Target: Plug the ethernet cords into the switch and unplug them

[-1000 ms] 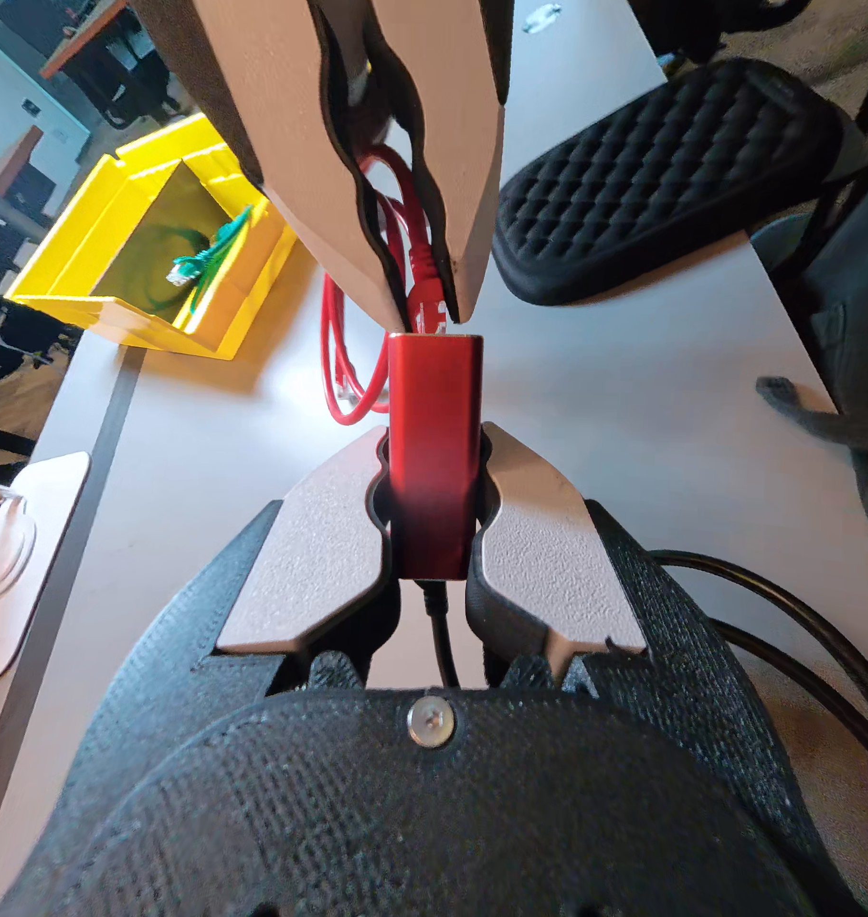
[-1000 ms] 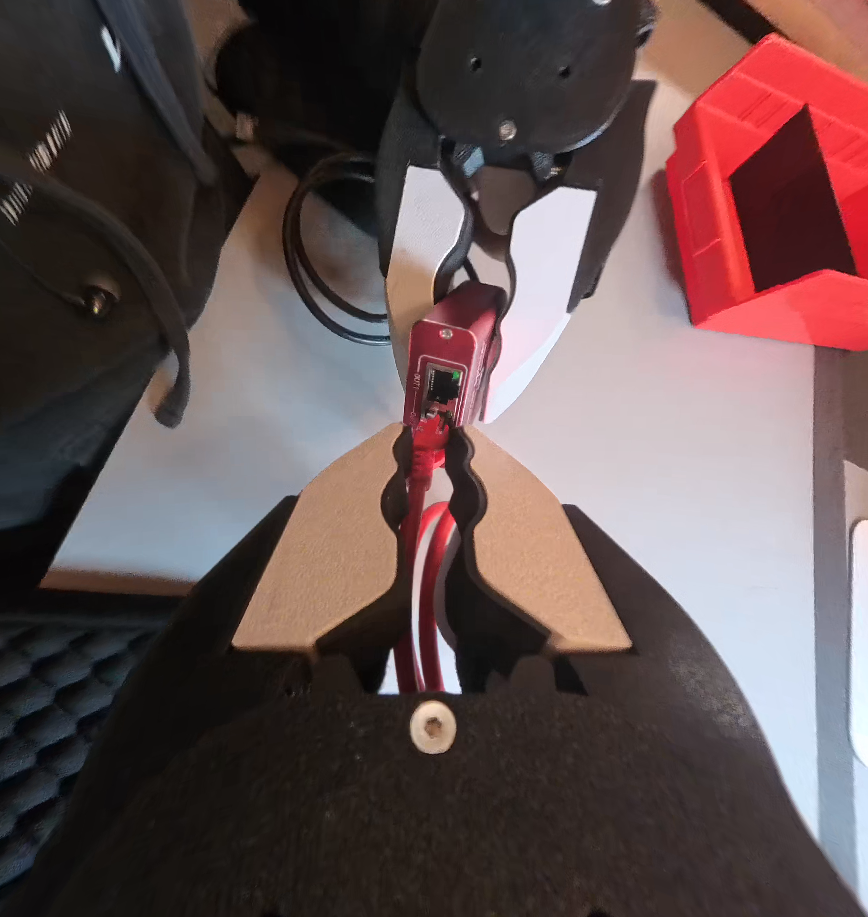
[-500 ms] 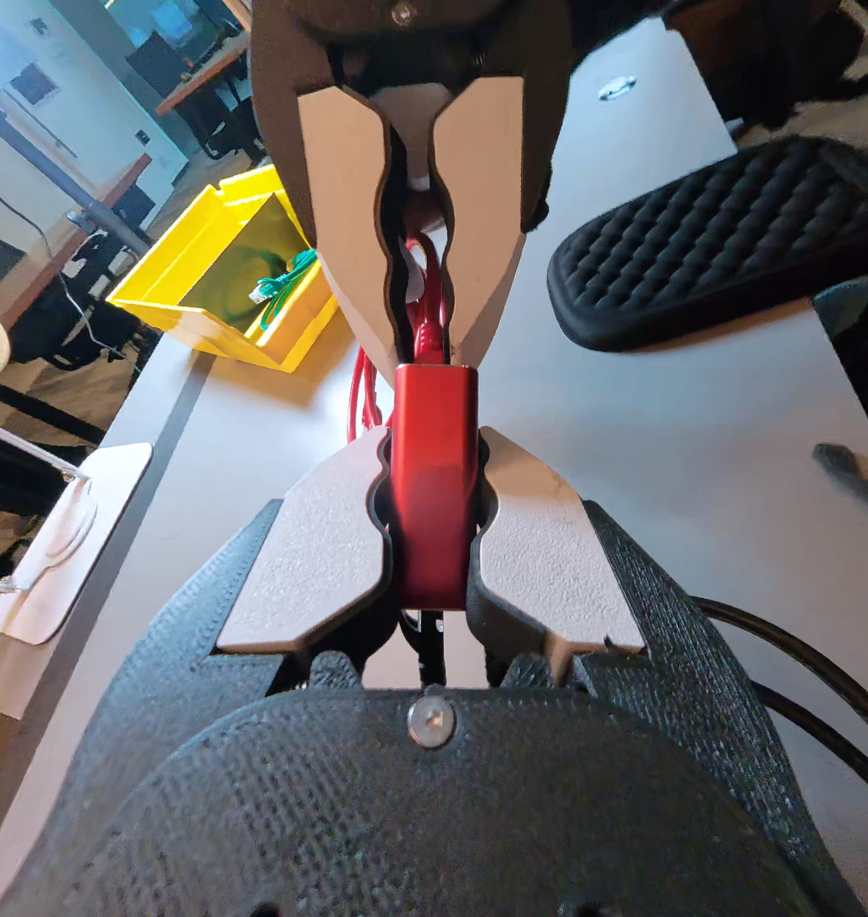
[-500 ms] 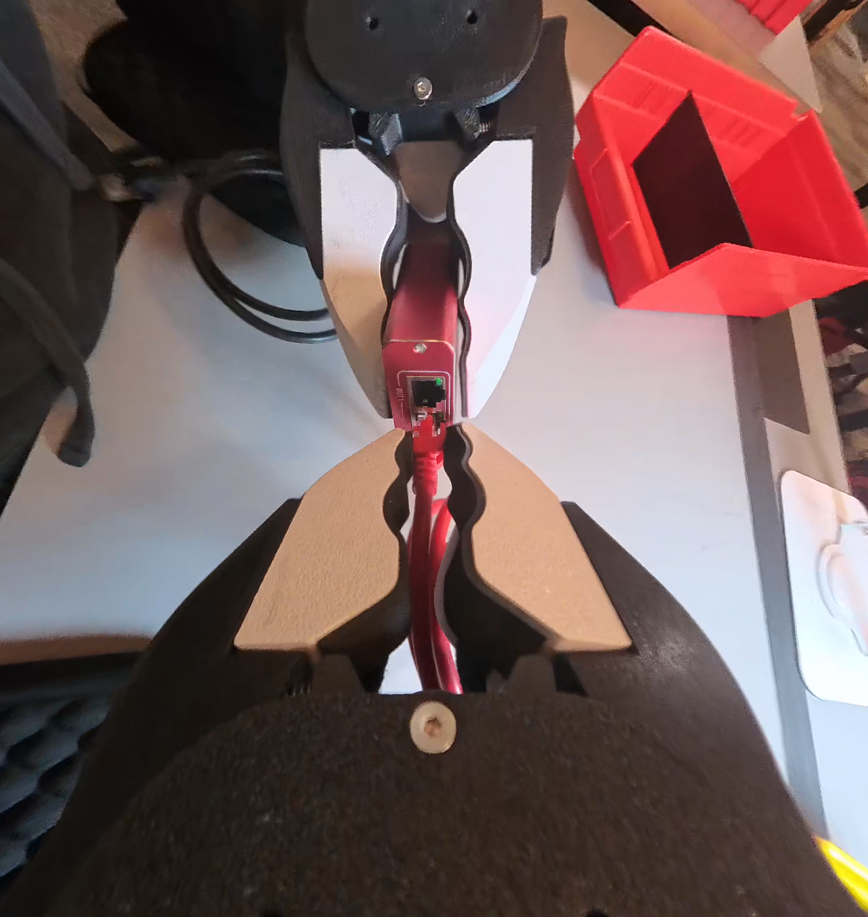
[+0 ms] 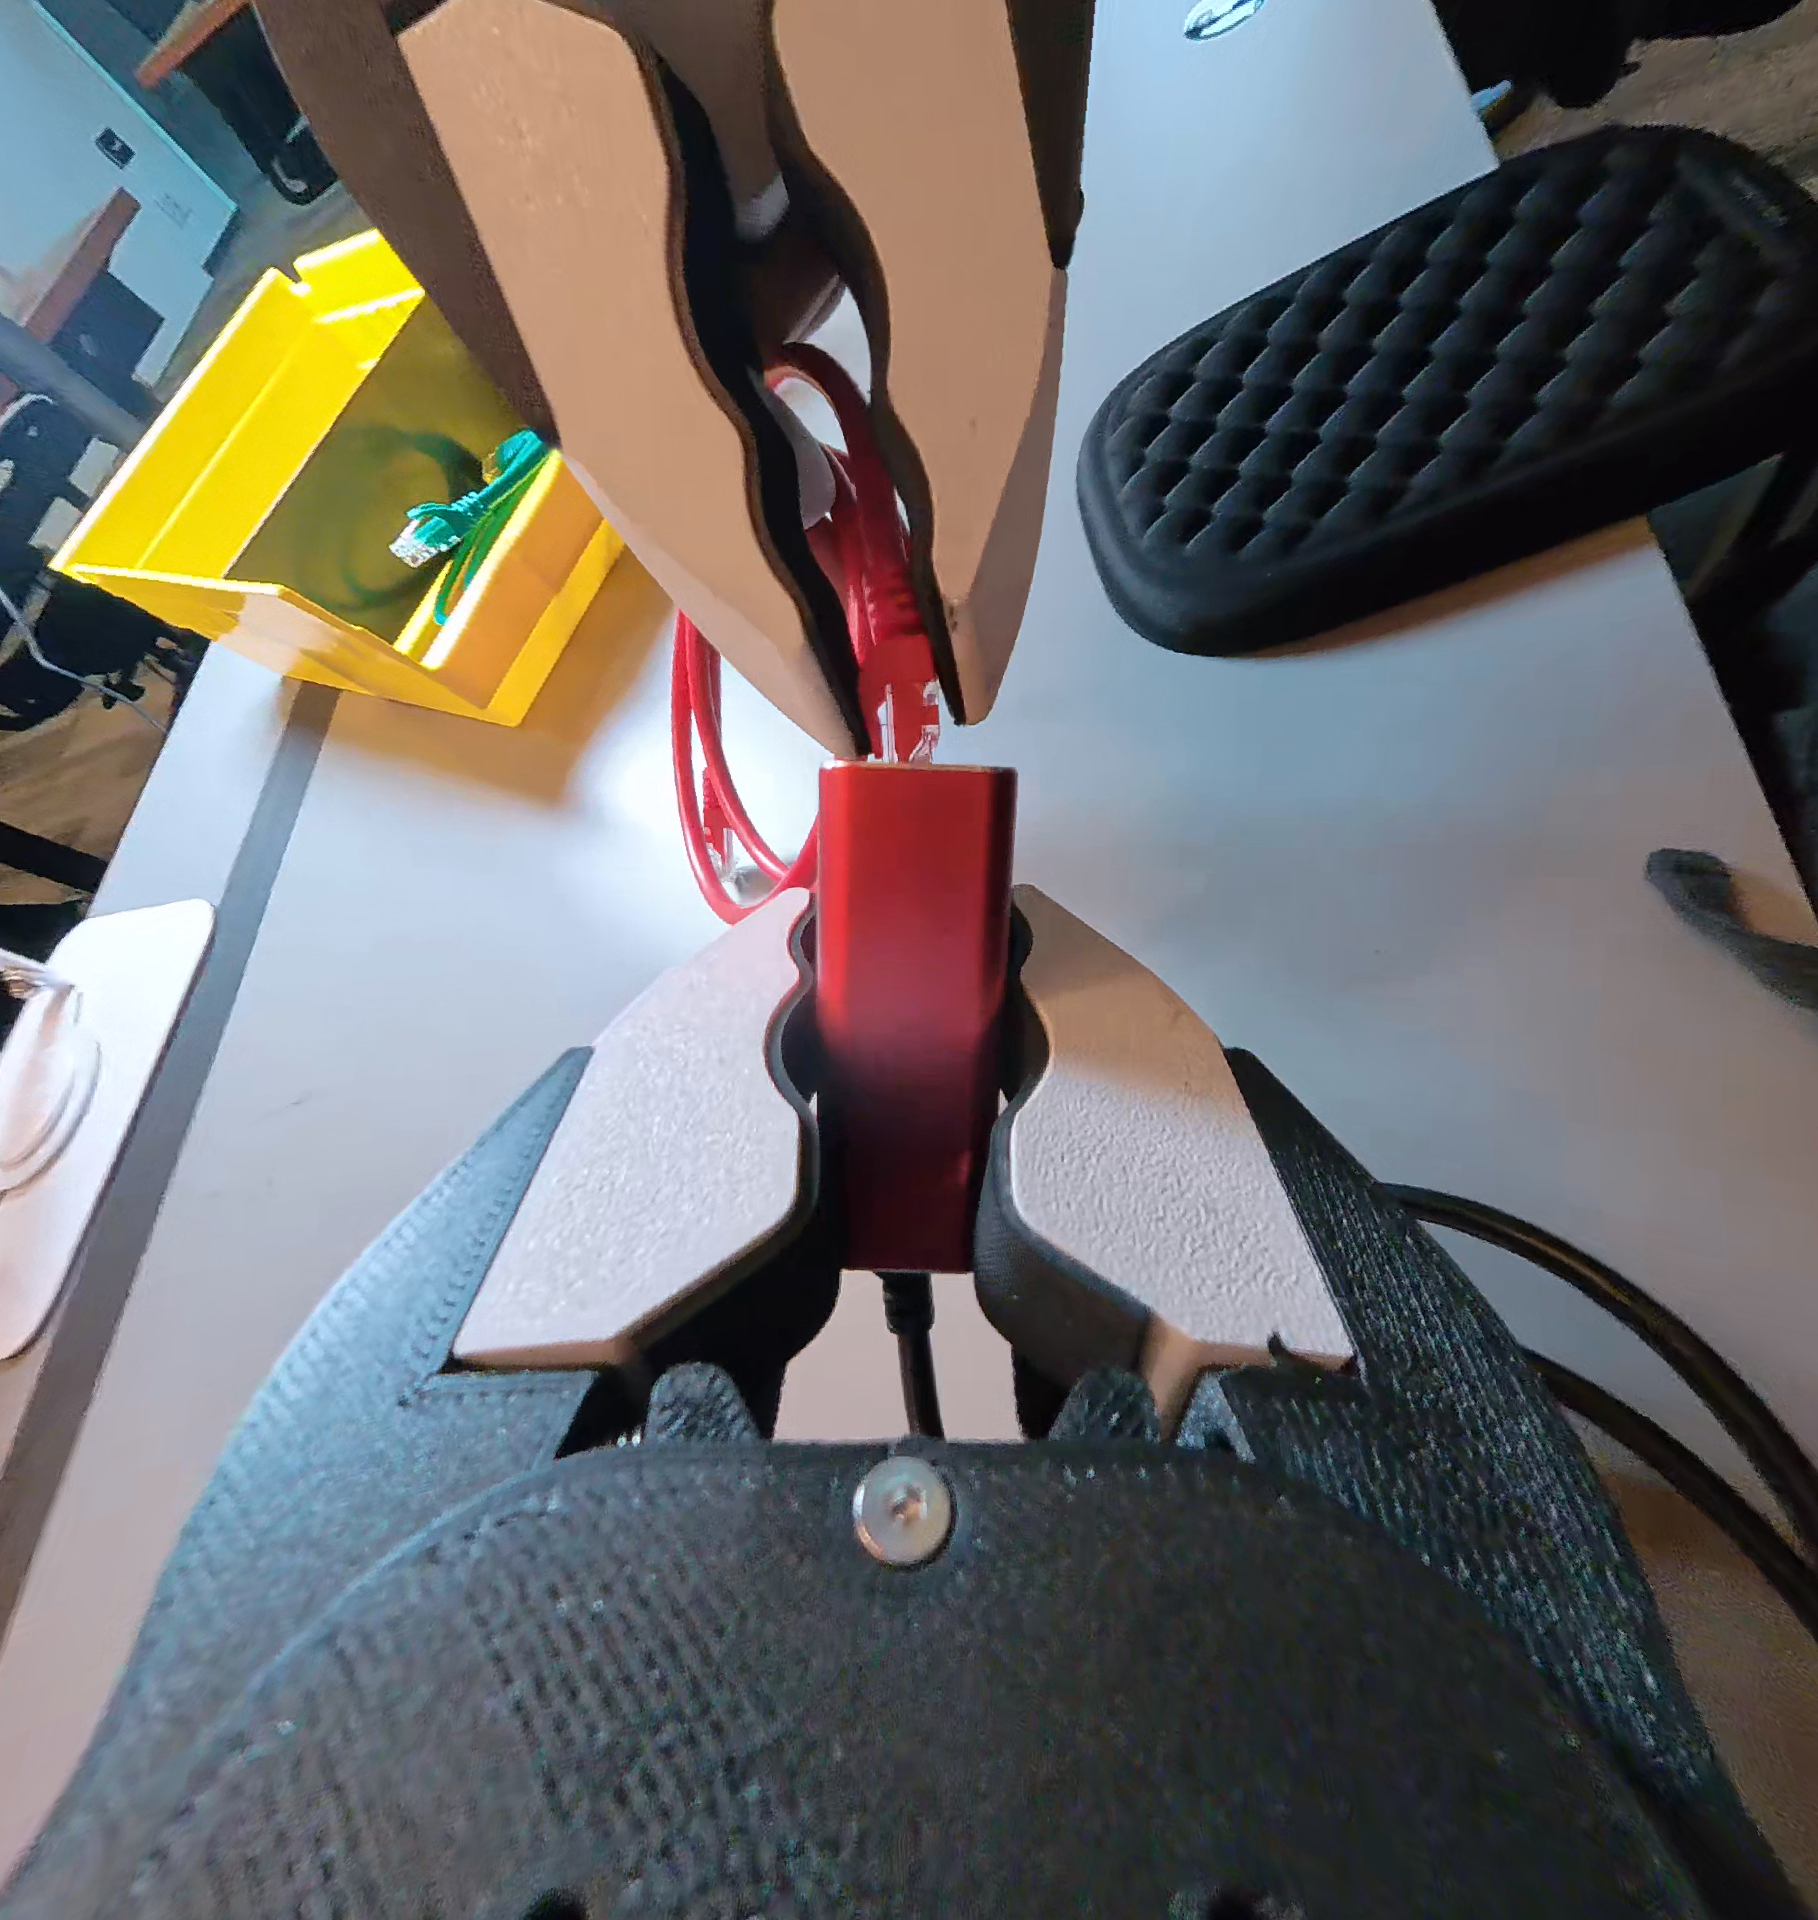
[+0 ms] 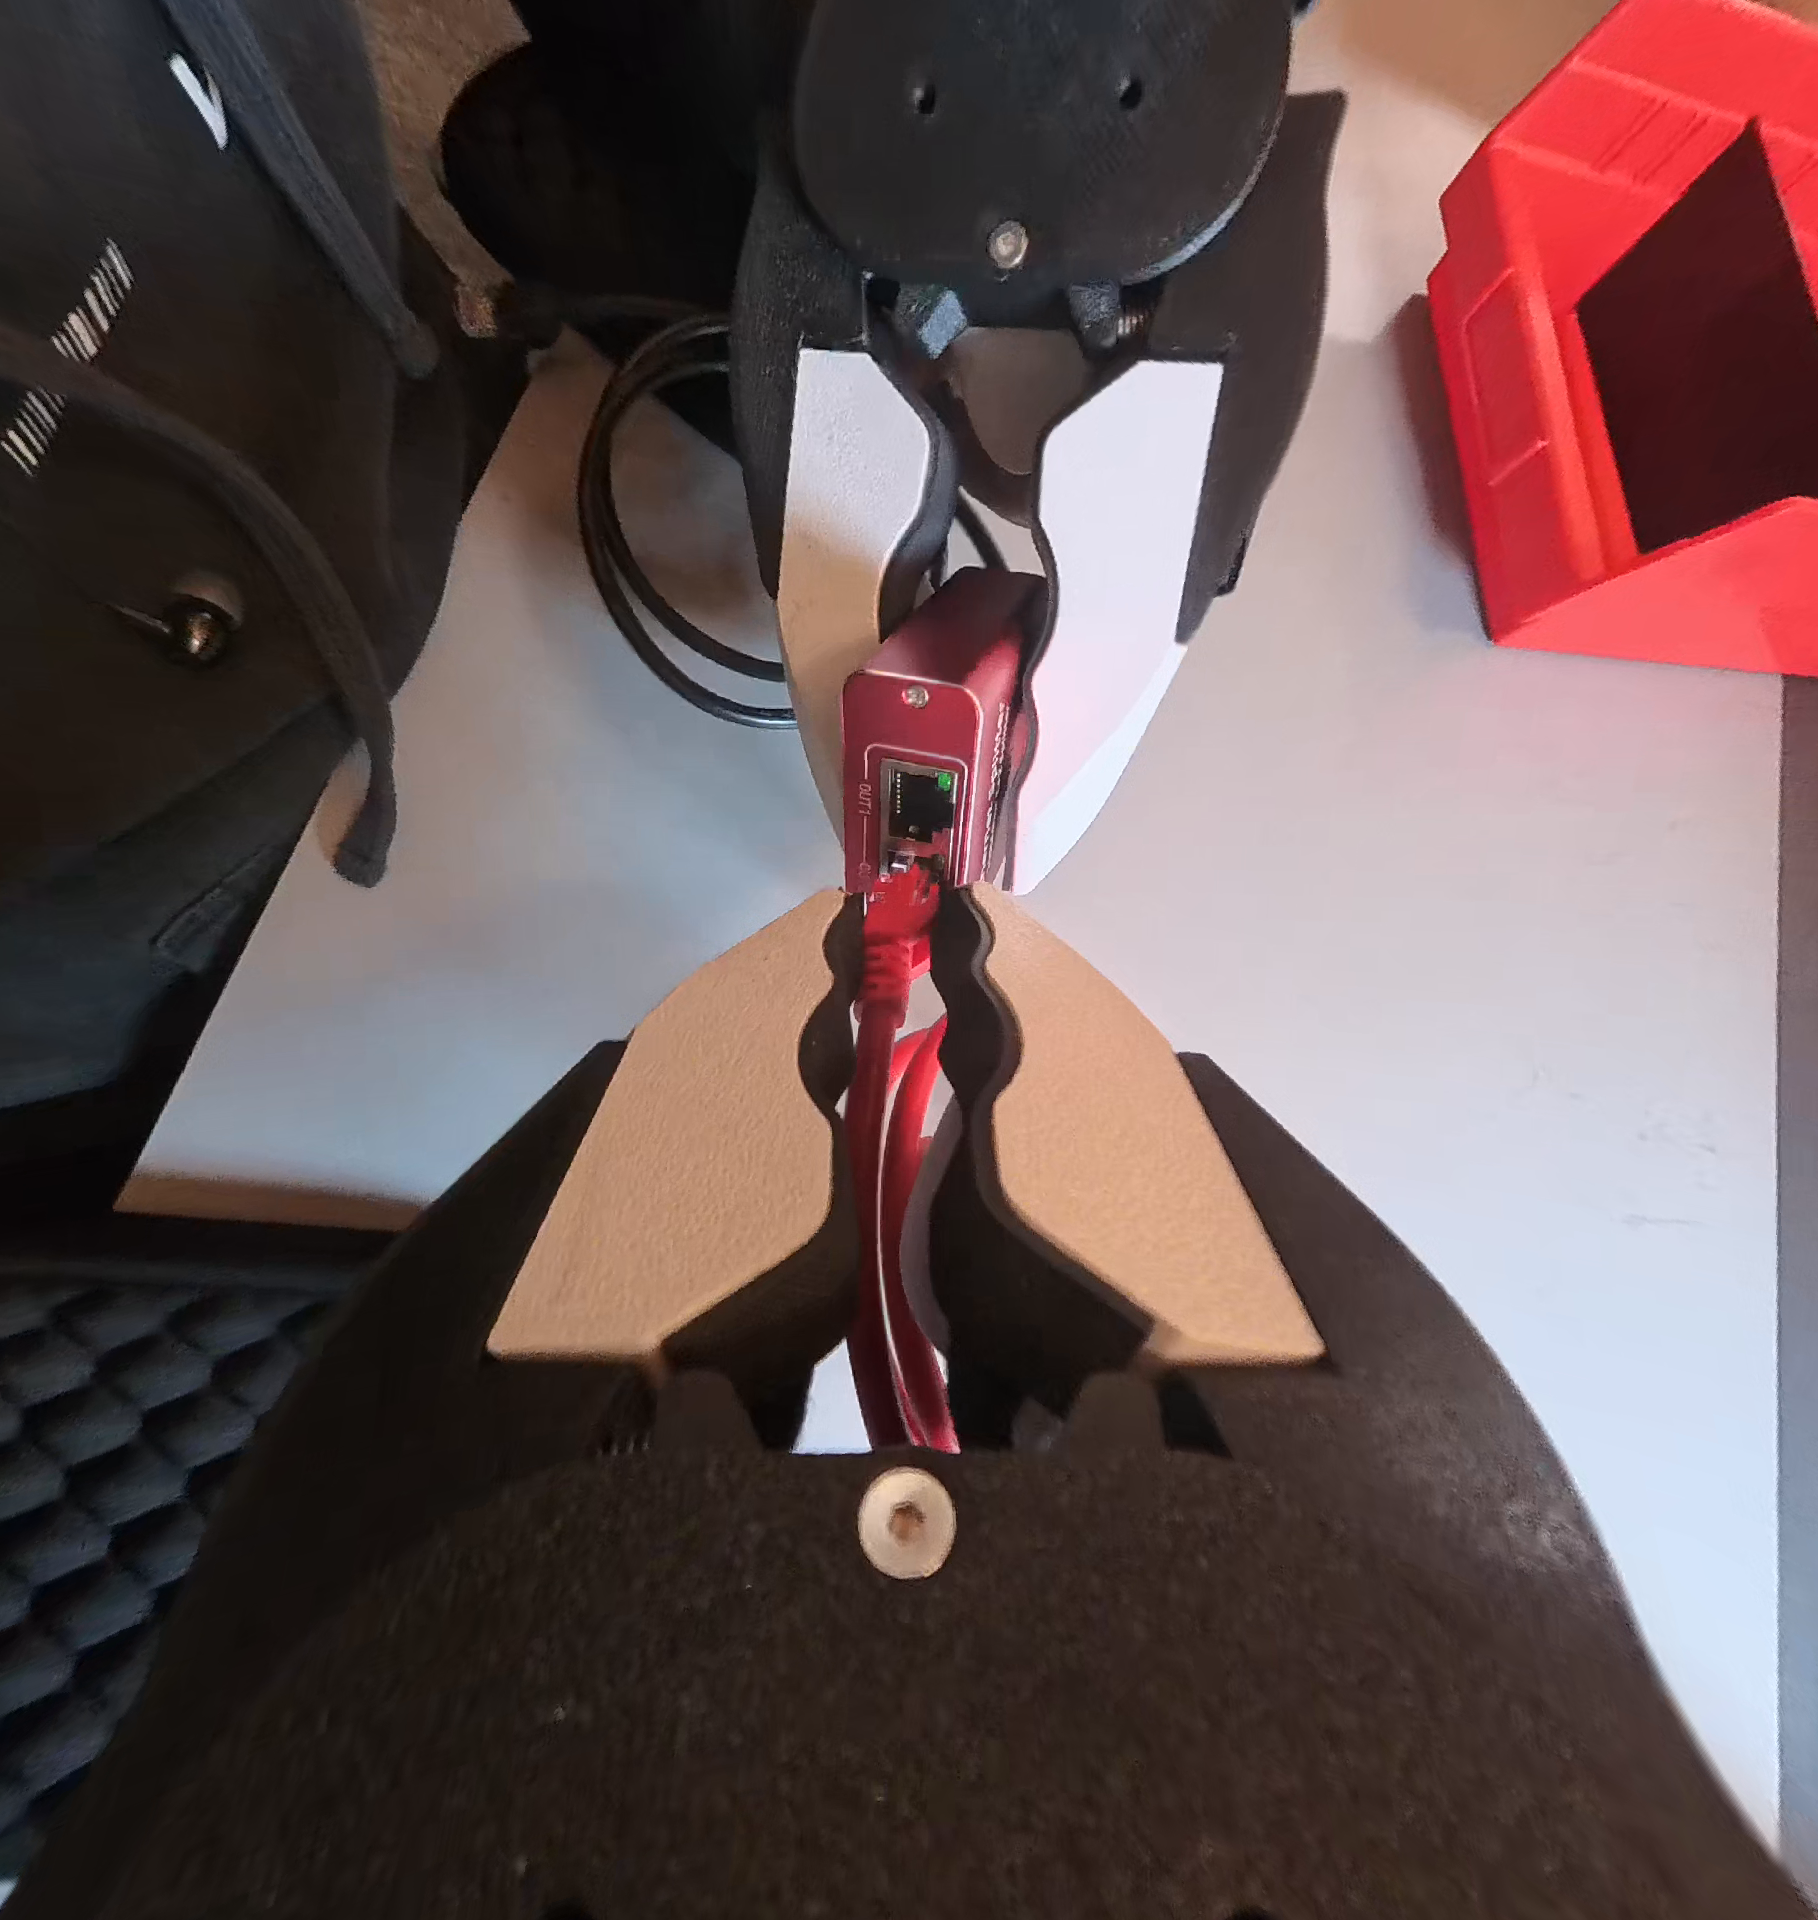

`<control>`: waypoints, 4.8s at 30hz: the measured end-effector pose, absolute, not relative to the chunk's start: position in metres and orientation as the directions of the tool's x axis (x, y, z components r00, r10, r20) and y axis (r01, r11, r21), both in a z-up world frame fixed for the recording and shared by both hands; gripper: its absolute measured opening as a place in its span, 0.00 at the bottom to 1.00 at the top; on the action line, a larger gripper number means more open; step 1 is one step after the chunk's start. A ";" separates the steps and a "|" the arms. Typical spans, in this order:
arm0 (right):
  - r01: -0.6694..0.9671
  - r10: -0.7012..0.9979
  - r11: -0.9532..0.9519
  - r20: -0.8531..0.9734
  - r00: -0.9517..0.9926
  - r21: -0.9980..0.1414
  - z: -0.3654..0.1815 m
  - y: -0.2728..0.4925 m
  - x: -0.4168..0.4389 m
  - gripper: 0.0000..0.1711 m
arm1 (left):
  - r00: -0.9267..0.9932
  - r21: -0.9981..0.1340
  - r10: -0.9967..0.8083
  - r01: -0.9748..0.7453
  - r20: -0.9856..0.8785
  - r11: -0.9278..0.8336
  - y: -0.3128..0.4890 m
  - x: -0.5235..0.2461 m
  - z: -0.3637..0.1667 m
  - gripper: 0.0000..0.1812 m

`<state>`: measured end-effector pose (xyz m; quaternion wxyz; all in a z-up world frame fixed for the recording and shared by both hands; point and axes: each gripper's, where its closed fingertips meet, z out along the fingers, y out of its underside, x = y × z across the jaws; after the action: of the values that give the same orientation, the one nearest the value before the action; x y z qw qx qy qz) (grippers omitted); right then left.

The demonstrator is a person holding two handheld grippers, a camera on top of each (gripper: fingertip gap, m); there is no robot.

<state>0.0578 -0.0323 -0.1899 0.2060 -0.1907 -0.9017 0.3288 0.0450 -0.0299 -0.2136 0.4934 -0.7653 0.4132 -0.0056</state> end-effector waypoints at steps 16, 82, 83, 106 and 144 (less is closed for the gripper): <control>0.188 0.700 0.647 0.479 -0.529 -0.739 -0.090 0.058 0.059 0.07 | 0.807 -0.826 -0.435 -0.523 -0.400 -0.211 -0.029 -0.022 -0.178 0.16; 0.235 0.645 0.761 0.664 -0.378 -0.605 -0.154 0.015 -0.023 0.03 | 0.692 -0.717 -0.416 -0.686 -0.591 -0.123 -0.005 -0.049 -0.167 0.18; 0.220 0.647 0.756 0.651 -0.396 -0.617 -0.156 0.012 -0.022 0.03 | 0.686 -0.716 -0.414 -0.690 -0.599 -0.108 -0.007 -0.048 -0.169 0.18; 0.062 0.567 0.795 0.702 -0.430 -0.604 -0.168 -0.021 -0.022 0.09 | 0.613 -0.689 -0.445 -0.725 -0.653 0.013 -0.021 -0.032 -0.184 0.16; 0.186 0.645 0.734 0.585 -0.491 -0.653 -0.111 0.066 0.039 0.08 | 0.780 -0.797 -0.455 -0.565 -0.430 -0.215 -0.028 -0.053 -0.194 0.16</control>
<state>0.0394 0.0663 -0.1109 0.4366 -0.2526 -0.8225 0.2629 -0.0534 -0.0285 -0.1937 0.5337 -0.7778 0.3279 0.0514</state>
